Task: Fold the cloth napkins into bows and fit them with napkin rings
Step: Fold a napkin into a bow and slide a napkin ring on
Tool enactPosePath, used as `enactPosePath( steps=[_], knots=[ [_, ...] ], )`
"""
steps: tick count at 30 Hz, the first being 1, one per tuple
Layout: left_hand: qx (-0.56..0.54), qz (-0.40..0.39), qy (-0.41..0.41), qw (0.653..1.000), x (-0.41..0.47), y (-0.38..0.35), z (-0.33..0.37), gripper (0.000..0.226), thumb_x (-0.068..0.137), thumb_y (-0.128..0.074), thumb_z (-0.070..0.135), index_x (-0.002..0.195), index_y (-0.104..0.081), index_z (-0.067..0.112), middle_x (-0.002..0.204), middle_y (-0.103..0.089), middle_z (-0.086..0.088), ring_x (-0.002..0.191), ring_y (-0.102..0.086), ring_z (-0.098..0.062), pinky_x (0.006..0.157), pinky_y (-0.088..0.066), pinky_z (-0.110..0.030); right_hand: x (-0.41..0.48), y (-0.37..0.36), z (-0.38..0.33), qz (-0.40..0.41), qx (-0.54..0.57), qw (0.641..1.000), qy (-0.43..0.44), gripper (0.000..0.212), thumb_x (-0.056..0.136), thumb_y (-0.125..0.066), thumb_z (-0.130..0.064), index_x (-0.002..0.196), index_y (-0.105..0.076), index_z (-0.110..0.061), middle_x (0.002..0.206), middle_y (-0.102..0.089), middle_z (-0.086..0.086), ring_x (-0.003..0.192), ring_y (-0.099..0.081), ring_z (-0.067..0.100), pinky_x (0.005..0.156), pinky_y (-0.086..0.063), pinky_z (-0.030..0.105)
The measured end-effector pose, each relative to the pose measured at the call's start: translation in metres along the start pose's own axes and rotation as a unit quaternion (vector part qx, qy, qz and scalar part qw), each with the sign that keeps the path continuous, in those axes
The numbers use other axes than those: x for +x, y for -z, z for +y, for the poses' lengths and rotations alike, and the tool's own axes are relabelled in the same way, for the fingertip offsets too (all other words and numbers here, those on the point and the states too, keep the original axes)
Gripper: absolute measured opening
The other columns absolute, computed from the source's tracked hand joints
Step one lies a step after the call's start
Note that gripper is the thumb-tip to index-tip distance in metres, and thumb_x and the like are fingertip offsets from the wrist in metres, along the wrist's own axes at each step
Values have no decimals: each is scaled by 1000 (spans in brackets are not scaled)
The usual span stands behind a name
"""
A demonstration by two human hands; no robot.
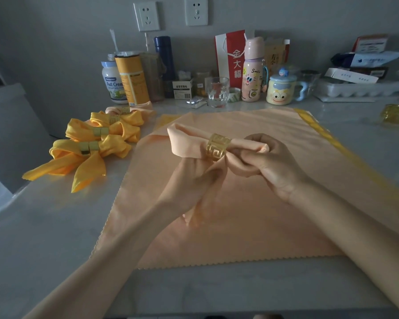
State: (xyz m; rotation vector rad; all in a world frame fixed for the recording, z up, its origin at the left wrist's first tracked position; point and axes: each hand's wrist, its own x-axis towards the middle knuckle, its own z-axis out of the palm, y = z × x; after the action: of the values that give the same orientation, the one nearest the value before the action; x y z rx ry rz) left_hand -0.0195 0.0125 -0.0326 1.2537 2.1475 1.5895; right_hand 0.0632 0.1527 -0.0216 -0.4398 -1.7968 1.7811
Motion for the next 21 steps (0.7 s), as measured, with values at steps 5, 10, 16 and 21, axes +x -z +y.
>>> enactPosePath(
  steps=[5,10,16,21],
  knots=[
    [55,-24,22,998,-6,7,-6,20,87,-51,32,81,-62,17,74,-65,-9,64,-59,-20,58,-51,-31,2,5,-1,4,-47,999,-13,18,79,-60,4,90,-60,-11,68,-60,-2,55,-52,11,42,-36,21],
    [-13,16,14,1000,-8,6,3,14,91,-59,18,84,-68,9,76,-64,1,67,-55,-4,62,-42,-16,4,5,-3,-37,1,999,-9,28,77,-42,11,86,-60,-7,47,-49,-8,42,-39,7,43,-28,18],
    [-325,-24,200,924,-3,19,12,45,77,-59,56,92,-75,16,102,-69,-14,90,-64,-25,87,-52,-41,5,4,1,-81,49,995,-35,49,64,-48,-15,109,-62,-2,69,-54,-4,58,-45,7,54,-31,24],
    [-329,-34,211,920,-5,13,13,55,74,-64,53,106,-67,9,95,-71,-13,76,-68,-17,67,-56,-26,-5,-3,-2,-184,28,982,16,7,72,-43,-1,73,-50,-1,57,-39,9,49,-32,12,45,-26,19]
  ],
)
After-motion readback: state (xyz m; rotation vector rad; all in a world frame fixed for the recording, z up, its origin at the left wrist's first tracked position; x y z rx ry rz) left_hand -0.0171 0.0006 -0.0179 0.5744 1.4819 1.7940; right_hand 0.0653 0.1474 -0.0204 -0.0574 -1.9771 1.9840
